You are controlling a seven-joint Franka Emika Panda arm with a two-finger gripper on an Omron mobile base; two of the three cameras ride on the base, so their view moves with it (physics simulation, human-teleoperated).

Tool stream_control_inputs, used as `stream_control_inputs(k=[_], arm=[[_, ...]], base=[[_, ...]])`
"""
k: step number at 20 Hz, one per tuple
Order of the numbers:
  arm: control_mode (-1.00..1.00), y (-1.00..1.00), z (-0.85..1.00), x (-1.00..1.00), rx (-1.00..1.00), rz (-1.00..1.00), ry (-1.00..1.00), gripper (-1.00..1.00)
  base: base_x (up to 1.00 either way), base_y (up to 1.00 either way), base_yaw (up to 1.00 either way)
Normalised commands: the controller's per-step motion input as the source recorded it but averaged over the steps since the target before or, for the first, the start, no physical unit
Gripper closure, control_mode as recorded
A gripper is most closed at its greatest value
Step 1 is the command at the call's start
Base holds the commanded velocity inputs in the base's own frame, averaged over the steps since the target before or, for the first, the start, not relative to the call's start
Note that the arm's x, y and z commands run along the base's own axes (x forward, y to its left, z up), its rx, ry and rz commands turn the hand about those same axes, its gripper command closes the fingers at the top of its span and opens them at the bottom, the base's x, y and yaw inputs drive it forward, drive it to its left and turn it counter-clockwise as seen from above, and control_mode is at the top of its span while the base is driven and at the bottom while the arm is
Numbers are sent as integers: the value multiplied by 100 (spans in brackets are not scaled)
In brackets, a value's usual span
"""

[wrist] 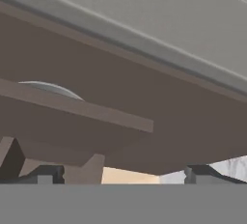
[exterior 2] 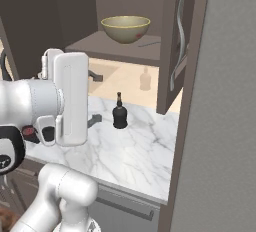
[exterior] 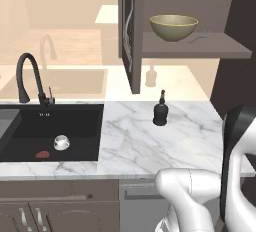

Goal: Pick the mug and place it in the sink. Pick the bowl and place it in the open cabinet and then close the cabinet.

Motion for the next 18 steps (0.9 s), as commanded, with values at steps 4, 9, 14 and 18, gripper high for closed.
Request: stream_control_inputs(k=[4,9,14,18], arm=[[-100,-2,0,0,-4,-6,-13,-100],[-100,-13,0,0,-1,-5,-12,-100],[-100,-27,0,0,0,0,-9,-100],[-100,-31,0,0,0,0,0,-100]], base=[[0,0,0],[0,0,0],[0,0,0],[0,0,0]])
